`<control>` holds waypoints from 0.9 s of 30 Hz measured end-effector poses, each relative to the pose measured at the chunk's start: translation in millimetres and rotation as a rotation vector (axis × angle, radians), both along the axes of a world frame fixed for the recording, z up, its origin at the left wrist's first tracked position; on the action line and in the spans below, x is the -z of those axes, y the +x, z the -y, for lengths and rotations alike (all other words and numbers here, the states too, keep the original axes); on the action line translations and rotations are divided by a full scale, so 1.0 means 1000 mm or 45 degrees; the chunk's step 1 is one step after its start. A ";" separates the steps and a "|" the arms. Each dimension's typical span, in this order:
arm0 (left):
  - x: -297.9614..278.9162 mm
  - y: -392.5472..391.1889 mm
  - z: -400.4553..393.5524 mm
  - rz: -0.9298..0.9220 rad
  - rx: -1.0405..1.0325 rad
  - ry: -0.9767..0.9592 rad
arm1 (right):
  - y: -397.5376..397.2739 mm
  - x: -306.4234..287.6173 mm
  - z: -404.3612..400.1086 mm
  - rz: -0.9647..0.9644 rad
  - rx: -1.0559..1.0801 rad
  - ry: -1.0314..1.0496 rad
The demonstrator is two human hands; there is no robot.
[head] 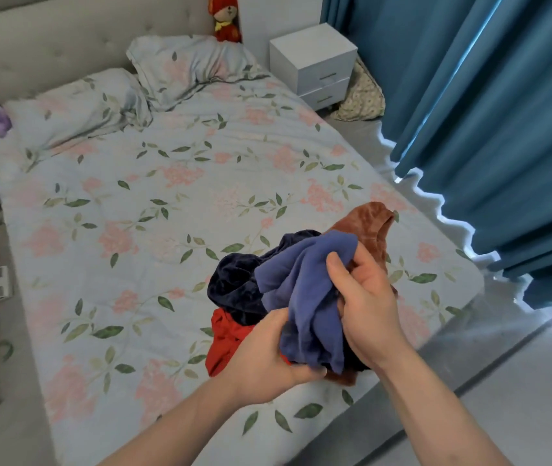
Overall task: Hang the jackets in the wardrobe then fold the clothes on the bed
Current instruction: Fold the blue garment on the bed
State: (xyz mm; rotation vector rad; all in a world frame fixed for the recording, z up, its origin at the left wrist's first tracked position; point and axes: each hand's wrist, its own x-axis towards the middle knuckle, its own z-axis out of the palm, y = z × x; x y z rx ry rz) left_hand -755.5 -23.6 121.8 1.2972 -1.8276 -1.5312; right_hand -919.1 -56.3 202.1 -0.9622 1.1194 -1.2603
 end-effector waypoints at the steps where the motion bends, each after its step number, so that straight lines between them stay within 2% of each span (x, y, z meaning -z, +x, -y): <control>1: 0.004 -0.001 -0.005 0.003 -0.034 0.024 | 0.007 -0.003 -0.006 0.011 -0.027 0.025; 4: 0.016 0.013 -0.015 0.250 -0.265 0.006 | 0.020 -0.004 -0.023 0.087 0.042 0.098; 6: 0.008 0.031 -0.018 0.266 -0.541 0.002 | 0.017 -0.002 -0.031 0.045 0.252 0.094; 8: -0.010 0.053 -0.021 0.262 -0.667 -0.091 | 0.011 0.004 -0.040 -0.028 0.444 0.128; 11: -0.037 0.084 -0.025 0.223 -0.614 -0.237 | 0.014 0.012 -0.057 -0.098 0.564 0.212; 15: -0.063 0.121 -0.033 0.165 -0.404 -0.245 | 0.038 0.009 -0.082 -0.169 0.619 0.264; 19: -0.081 0.170 -0.044 0.402 -0.073 -0.279 | 0.067 0.006 -0.106 -0.160 0.737 0.339; 22: -0.085 0.211 -0.059 0.551 0.053 -0.396 | 0.097 0.005 -0.135 -0.157 0.840 0.380; 24: -0.088 0.235 -0.071 0.499 0.077 -0.460 | 0.118 0.002 -0.157 -0.157 0.849 0.368; 27: -0.093 0.262 -0.087 0.343 0.007 -0.477 | 0.146 -0.009 -0.185 -0.205 0.706 0.396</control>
